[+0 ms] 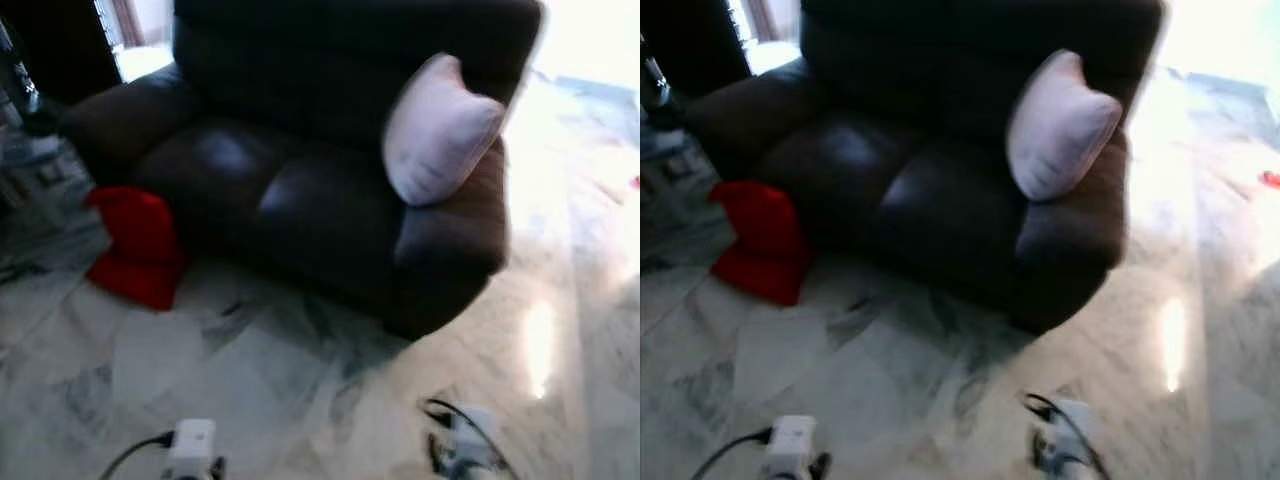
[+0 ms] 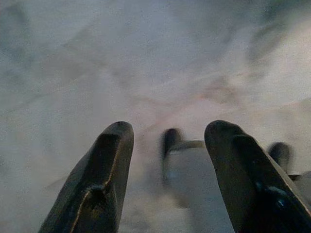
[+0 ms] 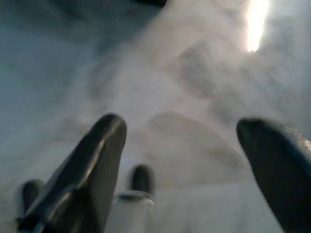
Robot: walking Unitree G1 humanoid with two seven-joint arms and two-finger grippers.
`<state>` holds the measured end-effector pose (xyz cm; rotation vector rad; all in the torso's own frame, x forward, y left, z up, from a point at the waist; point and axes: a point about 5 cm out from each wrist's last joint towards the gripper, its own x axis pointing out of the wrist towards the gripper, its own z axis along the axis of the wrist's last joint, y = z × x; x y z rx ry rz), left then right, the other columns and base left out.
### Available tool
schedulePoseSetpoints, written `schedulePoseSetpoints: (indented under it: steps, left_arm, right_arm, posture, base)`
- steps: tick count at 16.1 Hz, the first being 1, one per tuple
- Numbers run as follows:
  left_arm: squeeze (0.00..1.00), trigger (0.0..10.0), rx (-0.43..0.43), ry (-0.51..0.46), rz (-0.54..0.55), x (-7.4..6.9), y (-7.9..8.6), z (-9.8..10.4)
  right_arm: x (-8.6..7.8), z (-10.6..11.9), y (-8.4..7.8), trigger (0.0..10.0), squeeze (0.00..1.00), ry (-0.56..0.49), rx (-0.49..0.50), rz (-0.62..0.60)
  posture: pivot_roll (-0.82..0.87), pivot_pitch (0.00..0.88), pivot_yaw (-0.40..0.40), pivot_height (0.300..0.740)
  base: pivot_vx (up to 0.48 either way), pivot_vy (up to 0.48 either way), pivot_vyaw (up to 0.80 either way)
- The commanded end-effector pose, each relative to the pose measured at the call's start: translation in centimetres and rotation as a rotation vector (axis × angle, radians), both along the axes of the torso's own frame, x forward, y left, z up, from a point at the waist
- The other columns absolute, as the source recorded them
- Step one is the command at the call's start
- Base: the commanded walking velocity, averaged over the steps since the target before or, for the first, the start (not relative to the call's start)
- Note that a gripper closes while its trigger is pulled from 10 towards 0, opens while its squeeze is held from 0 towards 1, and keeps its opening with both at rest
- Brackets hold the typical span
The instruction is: Move the pillow to the sofa from floor
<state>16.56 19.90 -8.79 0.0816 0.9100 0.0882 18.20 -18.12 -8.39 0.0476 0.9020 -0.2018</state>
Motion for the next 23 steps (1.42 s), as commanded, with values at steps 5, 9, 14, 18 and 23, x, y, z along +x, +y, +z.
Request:
schedulePoseSetpoints:
  steps: [5, 9, 14, 18, 23]
  left_arm:
    - [0.0, 10.0, -0.005, 0.009, -0.029, 0.2, -0.8, -0.1]
    - [0.0, 10.0, -0.002, 0.007, -0.032, 0.4, -0.6, 0.0]
    - [0.0, 10.0, -0.002, 0.004, -0.024, 0.5, -0.7, 0.1]
    - [0.0, 10.0, 0.0, 0.001, -0.024, 0.7, -0.6, 0.2]
    - [0.0, 10.0, 0.0, 0.001, -0.023, 0.8, -0.6, 0.2]
  right_arm:
    - [-0.9, -0.3, -1.3, 10.0, 0.0, 0.045, -0.052, 0.013]
    - [-1.3, -0.3, -2.0, 10.0, 0.0, 0.03, -0.056, 0.017]
    - [-1.4, -0.3, -2.5, 10.0, 0.0, 0.034, -0.062, 0.012]
    - [-1.1, -0.1, -2.5, 10.0, 0.0, 0.014, -0.051, 0.008]
    - [-1.0, -0.1, -2.6, 10.0, 0.0, 0.012, -0.055, 0.008]
  posture:
    - [0.02, 0.0, -0.037, 0.74]
    - [0.01, 0.0, -0.032, 0.74]
    - [0.02, 0.023, -0.035, 0.74]
    - [0.01, 0.039, -0.032, 0.74]
    - [0.01, 0.06, -0.03, 0.74]
  base:
    - [0.0, 0.454, -0.62]
    - [0.0, 0.454, 0.0]
    - [0.0, 0.452, 0.0]
    - [0.0, 0.454, 0.0]
    - [0.0, 0.454, 0.0]
